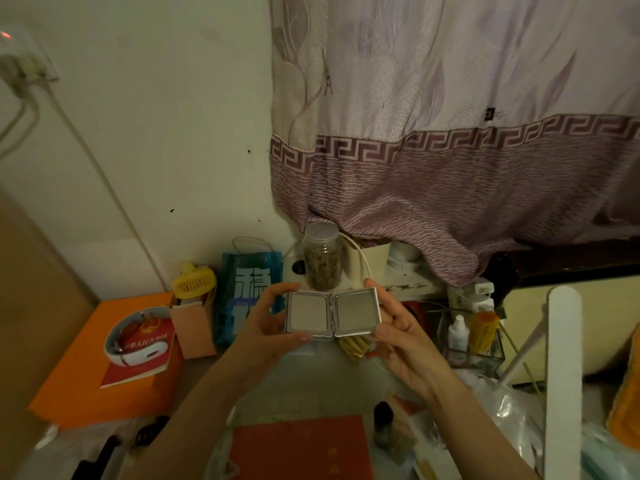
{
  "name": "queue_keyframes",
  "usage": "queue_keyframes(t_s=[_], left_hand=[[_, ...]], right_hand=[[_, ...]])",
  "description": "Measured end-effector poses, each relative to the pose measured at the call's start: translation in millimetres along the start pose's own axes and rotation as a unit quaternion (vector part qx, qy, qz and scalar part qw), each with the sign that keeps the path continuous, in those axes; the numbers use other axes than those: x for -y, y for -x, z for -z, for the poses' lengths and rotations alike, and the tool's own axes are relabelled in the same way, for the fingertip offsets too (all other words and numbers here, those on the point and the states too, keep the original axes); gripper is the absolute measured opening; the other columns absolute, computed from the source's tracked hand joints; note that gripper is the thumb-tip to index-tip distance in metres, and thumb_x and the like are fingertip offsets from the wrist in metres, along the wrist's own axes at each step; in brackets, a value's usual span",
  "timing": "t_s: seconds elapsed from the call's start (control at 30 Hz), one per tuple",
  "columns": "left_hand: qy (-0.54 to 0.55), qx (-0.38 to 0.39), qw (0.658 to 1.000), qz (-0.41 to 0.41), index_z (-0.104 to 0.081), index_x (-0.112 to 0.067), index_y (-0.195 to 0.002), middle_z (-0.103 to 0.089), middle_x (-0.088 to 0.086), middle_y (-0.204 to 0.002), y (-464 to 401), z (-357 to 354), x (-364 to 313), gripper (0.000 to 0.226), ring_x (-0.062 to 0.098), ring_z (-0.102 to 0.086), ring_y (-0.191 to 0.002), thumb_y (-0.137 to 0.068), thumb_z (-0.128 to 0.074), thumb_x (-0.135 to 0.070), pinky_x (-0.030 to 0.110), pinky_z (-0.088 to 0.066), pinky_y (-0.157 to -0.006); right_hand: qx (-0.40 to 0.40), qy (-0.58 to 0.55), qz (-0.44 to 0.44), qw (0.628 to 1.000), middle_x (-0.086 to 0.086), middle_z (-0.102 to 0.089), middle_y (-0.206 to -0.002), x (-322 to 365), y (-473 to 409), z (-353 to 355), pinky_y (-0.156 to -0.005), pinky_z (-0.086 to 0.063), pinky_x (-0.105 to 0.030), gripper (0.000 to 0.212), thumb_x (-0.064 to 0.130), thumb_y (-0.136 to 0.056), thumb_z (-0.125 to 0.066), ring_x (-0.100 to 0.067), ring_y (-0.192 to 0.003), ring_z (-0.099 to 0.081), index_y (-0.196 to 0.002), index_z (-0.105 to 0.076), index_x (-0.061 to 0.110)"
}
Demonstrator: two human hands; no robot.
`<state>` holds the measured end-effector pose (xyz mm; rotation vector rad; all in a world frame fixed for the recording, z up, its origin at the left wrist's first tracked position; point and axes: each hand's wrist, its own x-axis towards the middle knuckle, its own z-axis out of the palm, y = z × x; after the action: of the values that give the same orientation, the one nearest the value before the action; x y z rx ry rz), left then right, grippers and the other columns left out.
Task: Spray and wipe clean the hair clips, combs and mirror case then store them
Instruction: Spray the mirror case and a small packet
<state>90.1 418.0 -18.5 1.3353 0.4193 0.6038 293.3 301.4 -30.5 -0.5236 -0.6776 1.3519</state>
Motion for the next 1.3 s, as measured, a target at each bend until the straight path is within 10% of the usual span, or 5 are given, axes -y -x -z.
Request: queue_keyframes(t_s=[0.23, 0.63, 0.93, 1.13, 1.3], left_hand=[[-0.015, -0.029, 0.999, 0.014, -0.046, -0.026, -0.123, -0.068, 0.009, -0.116, 3.0, 5.2, 11.4, 0.067, 0.030, -0.066, -0.106, -0.069, -0.068, 0.007, 0.033, -0.057, -0.080], [-0.123, -0.115, 0.985, 0.035, -0.048, -0.020, -0.119, -0.070, -0.018, -0.105, 8.1, 9.4, 51.9, 0.064, 0.013, -0.070, -0.093, -0.070, -0.072, 0.012, 0.021, -0.057, -0.067], [-0.101, -0.169, 0.975, 0.101, -0.054, -0.028, -0.110, -0.067, -0.004, -0.111, 11.4, 21.4, 113.7, 0.065, 0.016, -0.067, -0.100, -0.066, -0.072, 0.017, 0.026, -0.058, -0.064], [-0.071, -0.168, 0.969, 0.165, -0.054, -0.028, -0.111, -0.074, -0.004, -0.099, 15.3, 19.1, 131.1, 0.078, 0.021, -0.071, -0.090, -0.044, -0.089, -0.007, 0.031, -0.059, -0.062], [-0.047, -0.168, 0.964, 0.203, -0.057, -0.033, -0.111, -0.073, 0.001, -0.104, 15.6, 17.0, 141.1, 0.079, 0.026, -0.072, -0.088, -0.044, -0.093, -0.012, 0.039, -0.060, -0.063]], right_hand=[[-0.051, 0.062, -0.030, 0.996, -0.014, -0.065, -0.121, -8.8, 3.5, 12.8, -0.054, -0.053, -0.019, 0.064, -0.006, -0.078, -0.059, -0.016, -0.080, -0.070, -0.136, -0.049, 0.018], [-0.162, 0.484, -0.059, 0.858, 0.033, -0.047, -0.128, -40.2, 31.4, 66.9, -0.100, -0.040, -0.020, 0.079, 0.036, -0.059, -0.084, 0.013, -0.118, -0.045, -0.125, -0.043, 0.049], [-0.218, 0.598, -0.150, 0.757, 0.005, -0.038, -0.147, -102.2, 56.3, 127.5, -0.102, -0.030, -0.021, 0.087, 0.032, -0.073, -0.081, -0.016, -0.133, -0.036, -0.145, -0.033, 0.027], [-0.275, 0.504, -0.159, 0.803, -0.005, -0.033, -0.152, -131.8, 65.2, 150.2, -0.085, -0.037, 0.002, 0.084, 0.011, -0.073, -0.081, -0.012, -0.134, -0.034, -0.144, -0.036, 0.016], [-0.297, 0.464, -0.172, 0.816, -0.003, -0.041, -0.148, -148.6, 65.2, 167.1, -0.102, -0.041, -0.017, 0.077, 0.006, -0.074, -0.080, -0.014, -0.131, -0.042, -0.140, -0.041, 0.014]])
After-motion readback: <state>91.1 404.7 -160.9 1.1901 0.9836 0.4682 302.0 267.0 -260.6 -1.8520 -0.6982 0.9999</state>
